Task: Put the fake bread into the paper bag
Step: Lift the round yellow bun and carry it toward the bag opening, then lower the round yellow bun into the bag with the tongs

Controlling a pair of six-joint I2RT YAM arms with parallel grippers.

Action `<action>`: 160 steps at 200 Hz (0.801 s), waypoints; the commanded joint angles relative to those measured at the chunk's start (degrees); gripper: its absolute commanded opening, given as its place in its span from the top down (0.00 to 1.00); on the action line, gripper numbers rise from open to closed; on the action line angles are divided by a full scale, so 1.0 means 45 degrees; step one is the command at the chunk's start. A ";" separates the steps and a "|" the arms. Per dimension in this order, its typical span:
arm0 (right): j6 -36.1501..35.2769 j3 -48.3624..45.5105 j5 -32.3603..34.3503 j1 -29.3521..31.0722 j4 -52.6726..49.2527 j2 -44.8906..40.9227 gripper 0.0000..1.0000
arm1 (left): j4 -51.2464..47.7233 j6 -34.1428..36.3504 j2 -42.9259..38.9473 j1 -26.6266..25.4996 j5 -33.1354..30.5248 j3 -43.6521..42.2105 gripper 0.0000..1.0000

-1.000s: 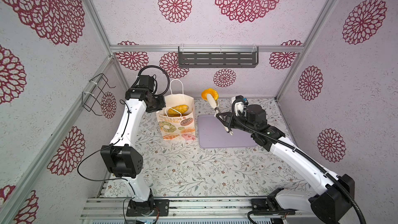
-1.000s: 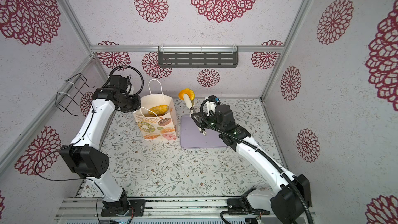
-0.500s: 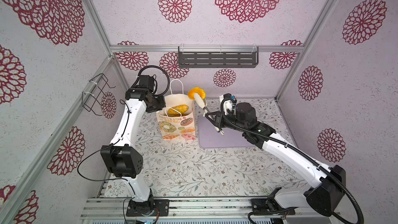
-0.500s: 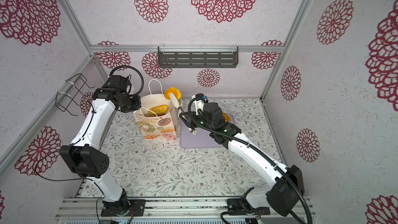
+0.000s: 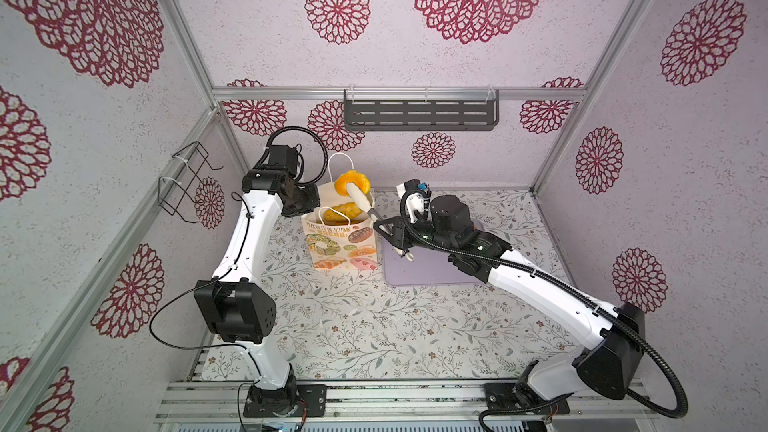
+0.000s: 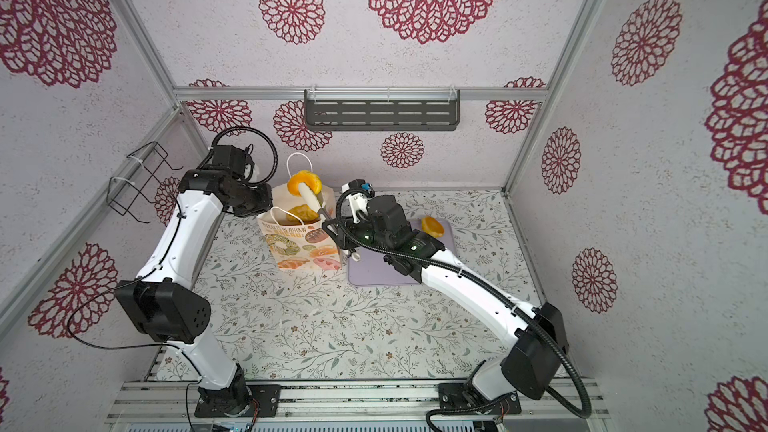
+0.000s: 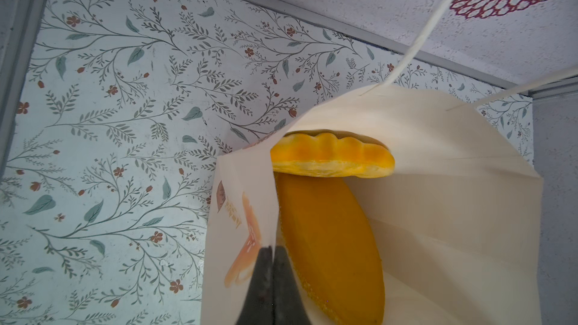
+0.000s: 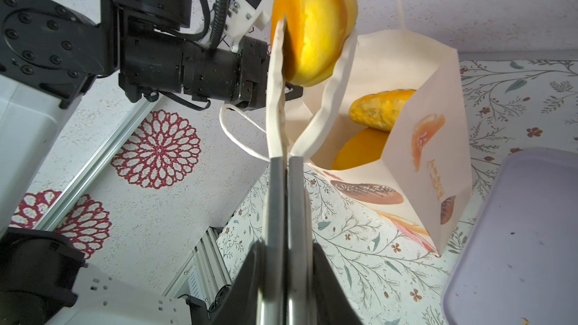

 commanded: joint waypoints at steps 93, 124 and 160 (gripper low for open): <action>-0.0656 0.1704 0.0265 0.0590 -0.0255 0.1449 1.00 | 0.0135 0.0052 -0.0426 -0.0138 0.0122 -0.0014 1.00; -0.0680 0.2144 0.0127 0.0628 -0.0635 0.1925 0.91 | 0.0134 0.0053 -0.0459 -0.0144 0.0143 -0.0014 1.00; -0.0698 0.2301 0.0107 0.0642 -0.0662 0.2036 0.72 | 0.0136 0.0051 -0.0447 -0.0139 0.0148 0.0011 1.00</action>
